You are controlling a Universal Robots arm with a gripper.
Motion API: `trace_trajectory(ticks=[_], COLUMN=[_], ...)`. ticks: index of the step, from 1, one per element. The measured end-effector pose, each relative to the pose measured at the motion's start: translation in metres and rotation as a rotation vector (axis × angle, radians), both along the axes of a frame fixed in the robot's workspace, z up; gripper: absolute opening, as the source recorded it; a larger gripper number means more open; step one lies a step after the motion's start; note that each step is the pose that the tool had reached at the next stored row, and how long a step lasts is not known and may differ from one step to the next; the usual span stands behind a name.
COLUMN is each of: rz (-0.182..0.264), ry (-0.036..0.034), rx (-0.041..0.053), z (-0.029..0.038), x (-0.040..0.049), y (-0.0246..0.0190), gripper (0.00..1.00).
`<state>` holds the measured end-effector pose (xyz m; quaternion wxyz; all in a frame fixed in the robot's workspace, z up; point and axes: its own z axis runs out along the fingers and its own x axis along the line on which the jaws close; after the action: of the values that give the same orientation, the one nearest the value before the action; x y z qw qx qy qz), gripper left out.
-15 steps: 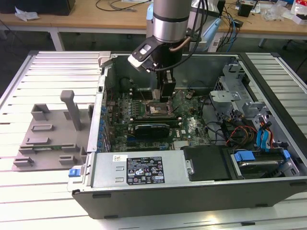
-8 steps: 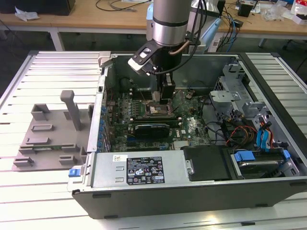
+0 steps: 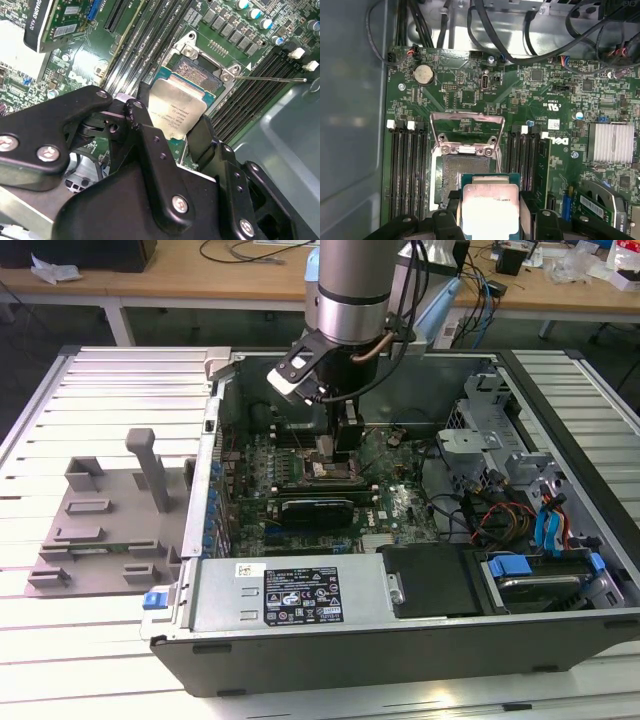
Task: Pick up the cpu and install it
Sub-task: 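Place the cpu into insertion slot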
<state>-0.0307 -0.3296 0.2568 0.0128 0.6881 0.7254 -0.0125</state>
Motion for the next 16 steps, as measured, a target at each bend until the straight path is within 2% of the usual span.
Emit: trace_trajectory(ticks=[3,8,11,14,16], rz=[0.0,0.0,0.0,0.0,0.0], ry=[0.0,0.0,0.0,0.0,0.0], rx=[0.0,0.0001,0.0,0.0,0.0], z=[-0.0037,-0.0083,-0.0101,-0.0131,-0.0141], x=[0.0,0.0,0.0,0.0,0.0], y=[0.0002,0.0033,0.0073,0.0145,0.0156], gripper=[0.55,0.55,0.55,0.55,0.55])
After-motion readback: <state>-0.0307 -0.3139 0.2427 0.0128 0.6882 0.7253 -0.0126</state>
